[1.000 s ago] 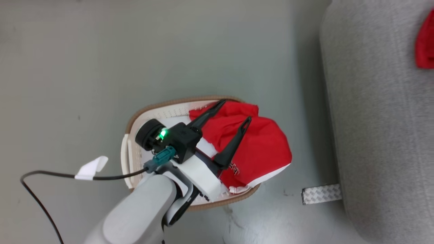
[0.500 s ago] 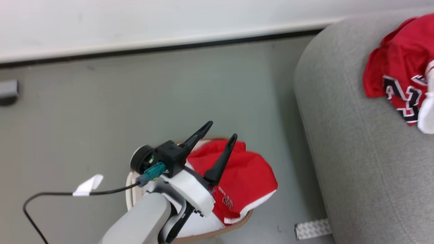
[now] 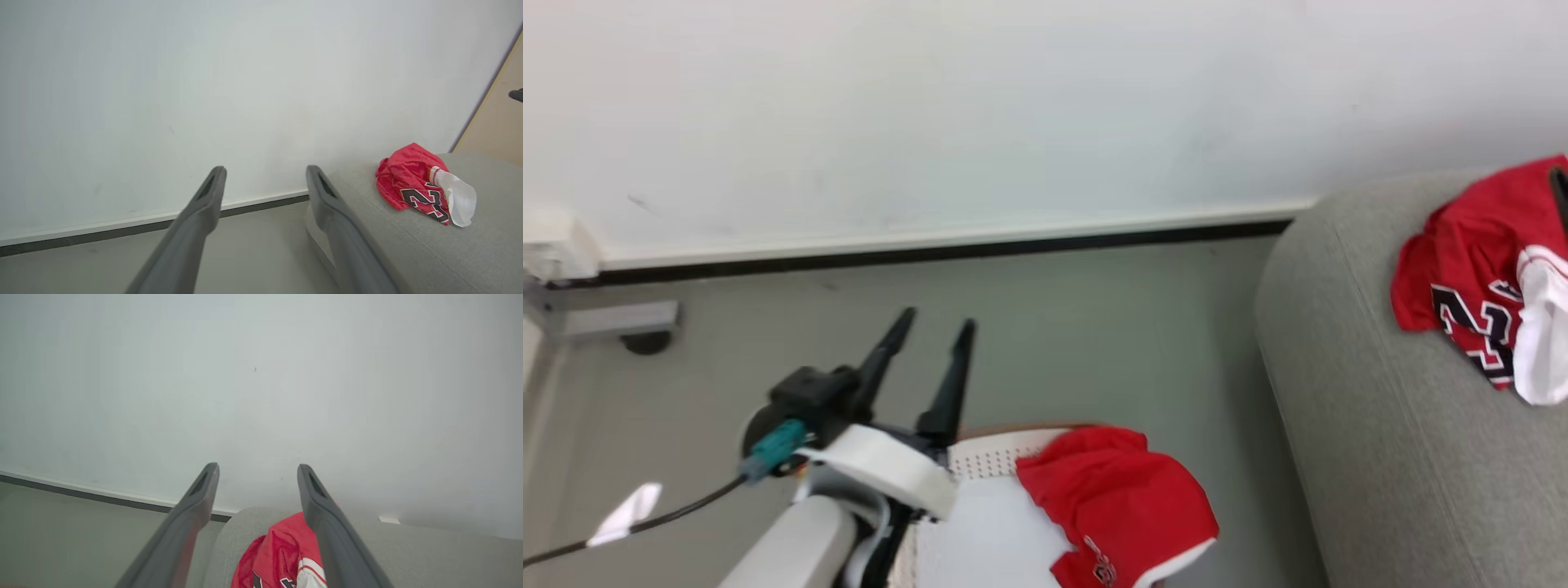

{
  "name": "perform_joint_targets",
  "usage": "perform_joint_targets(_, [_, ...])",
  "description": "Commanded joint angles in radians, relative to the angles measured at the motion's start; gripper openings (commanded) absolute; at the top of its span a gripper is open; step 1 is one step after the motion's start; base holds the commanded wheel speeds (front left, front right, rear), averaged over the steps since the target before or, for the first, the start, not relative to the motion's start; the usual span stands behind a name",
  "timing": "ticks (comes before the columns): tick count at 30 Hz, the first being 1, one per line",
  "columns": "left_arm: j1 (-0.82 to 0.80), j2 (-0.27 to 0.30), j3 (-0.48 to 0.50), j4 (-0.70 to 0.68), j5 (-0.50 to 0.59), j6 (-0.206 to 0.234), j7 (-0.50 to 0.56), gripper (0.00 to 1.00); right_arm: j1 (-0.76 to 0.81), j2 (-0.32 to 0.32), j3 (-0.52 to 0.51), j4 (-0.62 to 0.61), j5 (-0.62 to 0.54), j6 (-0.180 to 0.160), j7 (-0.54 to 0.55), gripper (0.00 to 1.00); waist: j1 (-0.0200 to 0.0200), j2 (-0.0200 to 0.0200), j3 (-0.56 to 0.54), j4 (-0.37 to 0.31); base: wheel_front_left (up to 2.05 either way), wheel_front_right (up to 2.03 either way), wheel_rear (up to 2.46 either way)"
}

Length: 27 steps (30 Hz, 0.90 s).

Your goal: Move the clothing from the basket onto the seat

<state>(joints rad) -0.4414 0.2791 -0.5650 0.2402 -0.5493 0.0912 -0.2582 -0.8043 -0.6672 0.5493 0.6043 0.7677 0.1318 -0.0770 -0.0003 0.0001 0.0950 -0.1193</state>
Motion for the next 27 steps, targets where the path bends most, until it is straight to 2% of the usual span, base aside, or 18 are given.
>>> perform_joint_targets(1, [0.030, 0.017, 0.026, -0.012, -0.005, 0.012, -0.005, 1.00, 0.046, -0.002, -0.016, -0.033, -0.014, -0.002, -0.026, 1.00, 0.0003, -0.0001, -0.041, 0.037, 0.00, 0.00, 0.00])
perform_joint_targets(8, [0.125, 0.041, 0.152, -0.082, 0.028, 0.042, -0.006, 1.00, 0.227, 0.073, -0.167, -0.180, -0.097, -0.002, -0.138, 1.00, 0.0003, -0.0001, -0.064, 0.074, 0.00, 0.00, 0.00])
perform_joint_targets(12, [0.182, 0.034, 0.213, -0.098, 0.056, 0.040, -0.006, 1.00, 0.370, 0.173, -0.273, -0.257, -0.179, -0.002, -0.169, 1.00, 0.0003, -0.0001, -0.072, 0.085, 0.00, 0.00, 0.00])
perform_joint_targets(16, [0.233, 0.010, 0.263, -0.109, 0.091, 0.029, -0.006, 1.00, 0.519, 0.291, -0.374, -0.332, -0.270, -0.002, -0.182, 1.00, 0.0003, -0.0001, -0.081, 0.091, 0.00, 0.00, 0.00])
perform_joint_targets(21, [0.292, -0.034, 0.332, -0.115, 0.141, 0.014, -0.006, 1.00, 0.651, 0.420, -0.443, -0.432, -0.363, -0.002, -0.188, 1.00, 0.0003, -0.0001, -0.085, 0.088, 0.00, 0.00, 0.00])
perform_joint_targets(24, [0.326, -0.066, 0.372, -0.118, 0.164, 0.002, -0.006, 1.00, 0.705, 0.483, -0.473, -0.486, -0.394, -0.002, -0.188, 1.00, 0.0003, -0.0001, -0.086, 0.085, 0.00, 0.00, 0.00])
perform_joint_targets(27, [0.346, -0.097, 0.400, -0.114, 0.194, -0.021, -0.006, 1.00, 0.738, 0.517, -0.474, -0.510, -0.422, -0.002, -0.188, 1.00, 0.0003, -0.0001, -0.085, 0.082, 0.00, 0.00, 0.00])
